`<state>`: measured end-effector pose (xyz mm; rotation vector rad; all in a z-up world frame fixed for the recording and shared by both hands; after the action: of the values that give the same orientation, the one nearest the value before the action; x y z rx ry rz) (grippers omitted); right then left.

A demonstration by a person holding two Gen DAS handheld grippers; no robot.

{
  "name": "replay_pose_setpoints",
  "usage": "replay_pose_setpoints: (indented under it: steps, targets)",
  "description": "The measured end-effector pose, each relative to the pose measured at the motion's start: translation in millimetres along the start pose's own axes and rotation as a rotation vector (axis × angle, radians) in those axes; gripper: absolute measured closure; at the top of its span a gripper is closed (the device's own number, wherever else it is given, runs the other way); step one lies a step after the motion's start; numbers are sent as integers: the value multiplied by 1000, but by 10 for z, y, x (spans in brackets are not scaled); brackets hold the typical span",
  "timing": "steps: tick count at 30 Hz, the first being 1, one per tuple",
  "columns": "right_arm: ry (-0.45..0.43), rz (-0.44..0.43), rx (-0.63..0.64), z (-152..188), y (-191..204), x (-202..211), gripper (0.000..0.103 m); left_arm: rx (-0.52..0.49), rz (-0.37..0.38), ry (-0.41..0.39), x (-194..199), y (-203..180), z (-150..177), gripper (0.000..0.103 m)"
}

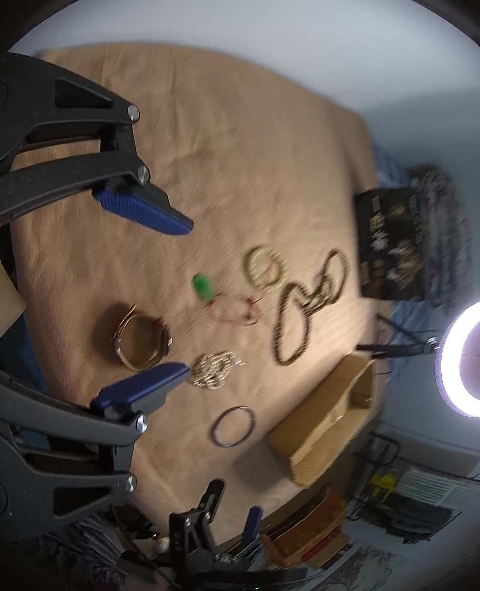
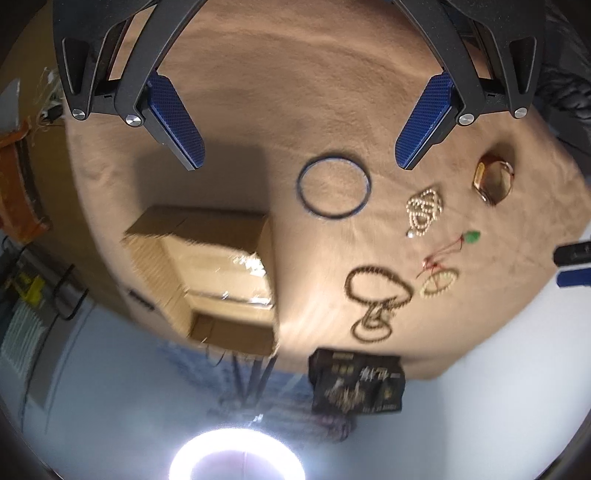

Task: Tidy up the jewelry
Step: 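Close the right tool on the blue ring bangle while the left tool grasps the brown leather watch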

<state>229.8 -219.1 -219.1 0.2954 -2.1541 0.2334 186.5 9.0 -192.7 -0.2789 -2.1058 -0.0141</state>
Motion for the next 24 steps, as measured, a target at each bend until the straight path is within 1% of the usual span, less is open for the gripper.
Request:
replay_pose_setpoints:
  steps: [3,4,7,10,12,13,14,15,18,19,21,24]
  targets:
    - [32,-40,3,54,52,-152,1,32,49,76,-220,-32,119,43]
    - [46,-54,-3,70,63,-211,1,45,57,99,-274,-28,155,49]
    - [79,-76,-4,83,98,-367,1,64,75,146,-408,-57,236,50]
    - [85,-70,31,47,150,-481,1,61,76,176,-533,-73,284,54]
    - [88,-65,39,27,164,-545,1,76,86,196,-612,-64,320,55]
    - [90,-64,35,25,158,-572,1,81,84,207,-661,-55,343,56]
    - [94,-63,27,24,152,-603,1,82,82,218,-706,-51,369,61]
    - [97,-60,19,25,141,-628,1,84,86,230,-743,-55,398,62]
    - [105,-57,5,39,118,-699,1,87,101,249,-804,-77,448,65]
    - [108,-55,5,47,116,-722,1,87,99,257,-832,-82,465,68]
    - [110,-53,3,62,111,-761,1,100,103,280,-895,-84,503,69]
    - [115,-53,-3,67,107,-809,1,99,90,286,-948,-88,518,73]
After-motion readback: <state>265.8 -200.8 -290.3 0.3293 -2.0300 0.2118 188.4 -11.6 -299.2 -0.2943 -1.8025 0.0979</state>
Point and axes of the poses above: each gripper's, at about its wrist camera, not at the fingertips, and x roughly against the way its jaws point, y to its left, z to its underside, the point moved 10 cm from there along -x, roughly the way its jaws point, and after that the axes turned 2 degrees about y, right-handed, at the moved point
